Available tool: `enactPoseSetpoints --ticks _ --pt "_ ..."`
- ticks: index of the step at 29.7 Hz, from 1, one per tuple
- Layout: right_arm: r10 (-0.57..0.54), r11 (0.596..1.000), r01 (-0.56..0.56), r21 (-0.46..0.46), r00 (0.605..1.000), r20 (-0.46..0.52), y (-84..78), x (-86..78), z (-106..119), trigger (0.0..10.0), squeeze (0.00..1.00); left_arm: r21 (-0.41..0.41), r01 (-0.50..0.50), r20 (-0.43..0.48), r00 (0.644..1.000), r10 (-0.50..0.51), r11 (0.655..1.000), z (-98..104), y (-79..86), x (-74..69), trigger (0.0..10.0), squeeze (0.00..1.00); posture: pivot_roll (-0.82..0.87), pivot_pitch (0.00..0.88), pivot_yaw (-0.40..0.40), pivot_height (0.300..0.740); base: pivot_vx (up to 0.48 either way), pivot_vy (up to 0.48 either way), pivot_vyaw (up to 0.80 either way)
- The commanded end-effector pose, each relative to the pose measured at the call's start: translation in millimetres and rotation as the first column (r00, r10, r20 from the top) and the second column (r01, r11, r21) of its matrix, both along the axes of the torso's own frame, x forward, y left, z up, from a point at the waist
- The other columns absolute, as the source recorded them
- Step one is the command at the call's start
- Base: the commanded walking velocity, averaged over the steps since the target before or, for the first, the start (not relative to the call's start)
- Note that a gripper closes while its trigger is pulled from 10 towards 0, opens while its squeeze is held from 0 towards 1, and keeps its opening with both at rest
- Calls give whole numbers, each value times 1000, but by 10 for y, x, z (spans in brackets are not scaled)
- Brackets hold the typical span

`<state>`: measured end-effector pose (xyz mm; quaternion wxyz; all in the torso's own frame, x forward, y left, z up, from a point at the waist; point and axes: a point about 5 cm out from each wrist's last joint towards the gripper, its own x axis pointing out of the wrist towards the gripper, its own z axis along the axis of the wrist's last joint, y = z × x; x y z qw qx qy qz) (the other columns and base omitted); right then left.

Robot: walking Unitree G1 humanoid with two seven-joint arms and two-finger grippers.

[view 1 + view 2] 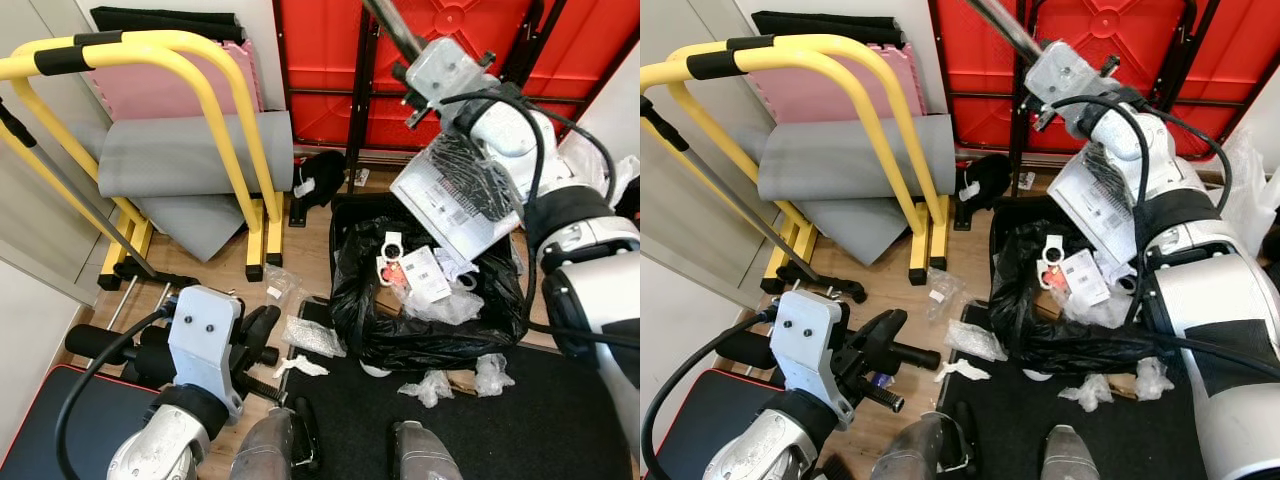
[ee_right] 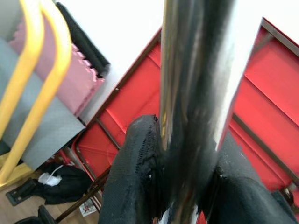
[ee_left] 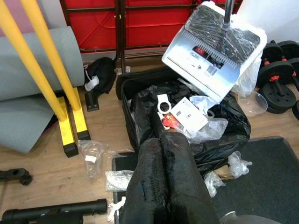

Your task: Sweep floor

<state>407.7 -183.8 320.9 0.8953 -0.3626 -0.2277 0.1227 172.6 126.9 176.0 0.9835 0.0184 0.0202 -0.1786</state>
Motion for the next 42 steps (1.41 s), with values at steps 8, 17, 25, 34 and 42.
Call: enactPoseSetpoints --ticks 8,17,25,34,42 --pt "76 937 -63 344 997 -25 -144 -21 109 10000 0 4 -23 -37 999 23 1000 -70 28 33 10000 0 -2 257 13 740 0 0 0" --pt "92 893 -46 447 993 -80 -263 -71 -144 10000 0 8 -17 -20 1000 17 1000 -69 28 92 10000 0 -29 235 15 740 0 0 0" --pt "146 890 -71 449 980 -133 -111 -218 -439 10000 0 -15 -3 -11 1000 3 1000 -85 18 200 10000 0 -61 199 12 740 0 -229 0" --pt "210 866 -59 497 945 -252 276 -441 -866 10000 0 -25 -16 3 1000 16 1000 -118 26 357 10000 0 -87 140 5 740 0 -250 0" --pt "157 873 28 487 929 -336 321 -632 -1166 10000 0 -55 -92 5 996 92 994 -148 100 483 10000 0 -109 90 7 740 0 0 0"
